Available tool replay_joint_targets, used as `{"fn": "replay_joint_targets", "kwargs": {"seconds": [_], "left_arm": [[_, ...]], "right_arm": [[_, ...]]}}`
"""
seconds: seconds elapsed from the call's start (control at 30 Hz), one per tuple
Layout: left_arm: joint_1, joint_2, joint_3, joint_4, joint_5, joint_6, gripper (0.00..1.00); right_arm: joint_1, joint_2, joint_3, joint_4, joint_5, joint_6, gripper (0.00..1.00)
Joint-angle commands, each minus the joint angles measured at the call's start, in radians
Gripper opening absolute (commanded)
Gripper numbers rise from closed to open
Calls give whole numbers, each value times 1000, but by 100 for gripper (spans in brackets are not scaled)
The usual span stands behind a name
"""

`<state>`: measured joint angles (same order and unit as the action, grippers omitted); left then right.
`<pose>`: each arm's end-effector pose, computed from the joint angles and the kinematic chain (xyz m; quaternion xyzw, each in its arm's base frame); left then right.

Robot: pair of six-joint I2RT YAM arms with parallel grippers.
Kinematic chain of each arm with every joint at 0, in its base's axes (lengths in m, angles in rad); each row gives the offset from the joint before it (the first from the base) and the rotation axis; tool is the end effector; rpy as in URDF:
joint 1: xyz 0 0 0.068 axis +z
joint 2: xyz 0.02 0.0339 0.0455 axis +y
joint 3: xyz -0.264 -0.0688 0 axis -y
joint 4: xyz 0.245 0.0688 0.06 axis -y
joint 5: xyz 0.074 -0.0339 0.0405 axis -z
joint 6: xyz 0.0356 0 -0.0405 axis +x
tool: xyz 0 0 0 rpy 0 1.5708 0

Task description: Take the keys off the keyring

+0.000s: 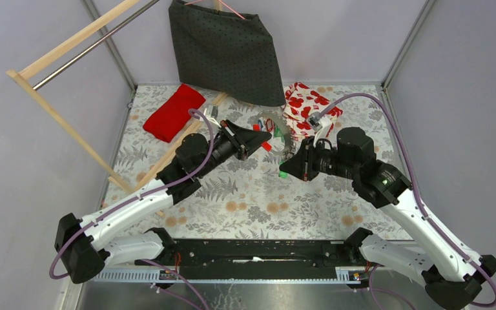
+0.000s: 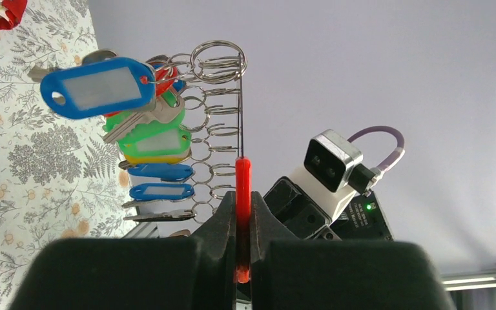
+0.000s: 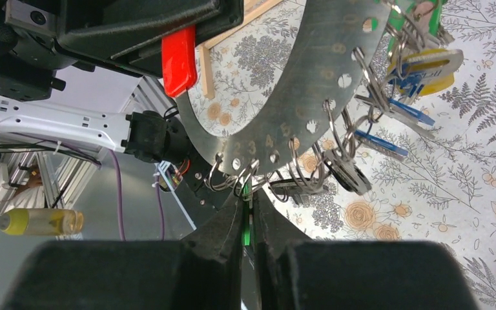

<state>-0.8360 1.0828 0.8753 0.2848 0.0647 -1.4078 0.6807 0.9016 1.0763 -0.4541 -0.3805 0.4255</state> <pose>0.1709 -0.1926 0.3634 -0.1687 0.6580 -0.6704 0.2985 0.1393 0.1298 0.3927 -0.2127 0.7634 0.4389 0.4235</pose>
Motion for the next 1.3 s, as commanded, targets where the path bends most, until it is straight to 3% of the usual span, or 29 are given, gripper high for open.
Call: {"fn": "replay_joint_targets", "kwargs": {"seconds": [0.0, 0.5, 0.83, 1.13, 1.27], "left_arm": [[3, -24, 11, 122, -44, -54, 0], [3, -29, 36, 33, -98, -53, 0], [3, -19, 81, -80, -142, -44, 0], [4, -19, 95, -130, -176, -63, 0], [3, -22, 96, -131, -180, -63, 0]], "right_arm": [[4, -24, -7, 49, 32, -18, 11], [6, -64, 84, 1, 50, -39, 41], [6, 8, 281, -160, 168, 36, 41], [20, 15, 246, -165, 203, 63, 40], [88, 26, 227, -152, 268, 55, 40]]}}
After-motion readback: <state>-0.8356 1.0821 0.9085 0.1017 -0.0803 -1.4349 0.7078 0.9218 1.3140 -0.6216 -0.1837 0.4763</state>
